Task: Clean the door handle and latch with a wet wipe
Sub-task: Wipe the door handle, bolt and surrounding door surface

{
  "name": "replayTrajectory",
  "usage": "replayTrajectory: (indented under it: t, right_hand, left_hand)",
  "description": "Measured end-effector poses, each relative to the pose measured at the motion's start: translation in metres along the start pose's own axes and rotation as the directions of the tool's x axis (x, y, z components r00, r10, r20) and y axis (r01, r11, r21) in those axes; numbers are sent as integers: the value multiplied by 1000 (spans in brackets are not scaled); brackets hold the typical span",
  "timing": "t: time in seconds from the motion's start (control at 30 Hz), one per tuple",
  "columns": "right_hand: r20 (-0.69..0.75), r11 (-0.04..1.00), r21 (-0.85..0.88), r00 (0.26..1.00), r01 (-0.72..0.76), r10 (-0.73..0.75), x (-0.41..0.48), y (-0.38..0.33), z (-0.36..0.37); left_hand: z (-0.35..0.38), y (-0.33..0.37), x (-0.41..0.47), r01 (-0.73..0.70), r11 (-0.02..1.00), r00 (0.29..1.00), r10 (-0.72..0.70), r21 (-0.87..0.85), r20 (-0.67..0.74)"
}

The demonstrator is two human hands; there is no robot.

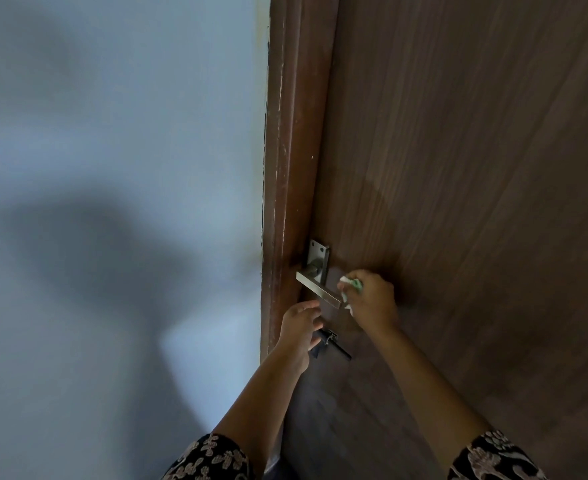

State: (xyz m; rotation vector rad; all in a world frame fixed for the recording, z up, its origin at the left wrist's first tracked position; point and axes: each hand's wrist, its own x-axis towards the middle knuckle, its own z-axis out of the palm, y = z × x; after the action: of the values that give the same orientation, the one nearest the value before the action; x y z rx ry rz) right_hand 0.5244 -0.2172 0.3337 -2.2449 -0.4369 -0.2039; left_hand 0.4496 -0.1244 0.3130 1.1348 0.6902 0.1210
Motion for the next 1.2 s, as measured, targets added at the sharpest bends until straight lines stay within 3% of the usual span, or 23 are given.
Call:
replayTrajectory:
  t: [0.13,0.3,0.47,0.53,0.6,0.67,0.73,0.83,0.9,1.07,1.2]
  right_hand:
    - [120,998,-39,991,-53,58,-15,3,27]
    - [42,988,67,989,-141,138,-24,8,26]
    - [-93,996,35,993,77,-74,-20,-23,7]
    - [-164,956,-180,951,232,-262,1,-31,2]
    - [-48,731,-558,864,394,-502,23,-30,3]
    - [179,430,-774,812,465,-555,35,-20,6]
    - [314,210,-849,783,485,-537,36,-10,3]
    - [519,-25,-824,736,566,-434,31,5,-1]
    - [616,-115,-777,710,619,-342,28,8,-1]
    - [681,-254,-732,669,632,-299,33,10,-9]
    - [689,-248,-724,687,644,-229,22,27,3]
  left_hand:
    - [-2,-1,2,3,1000,1000,-3,-21,4]
    - [-8,1,3,13,1000,1000,-13,3,-19]
    - [-14,4,7,18,999,999,-19,-29,-27]
    - [-16,4,8,19,999,999,-20,-31,-33]
    - [-17,5,8,12,999,1000,-13,-40,-25]
    - [-20,5,8,9,999,1000,-10,-39,-22]
    - [-24,6,9,4,999,1000,-5,-40,-27]
    - [-30,9,10,12,999,999,-14,-46,-38]
    - [-34,9,9,17,999,999,-18,-38,-39]
    - [-38,8,5,32,999,999,-33,-27,-38]
    - [-44,8,4,50,998,997,-52,-38,-52]
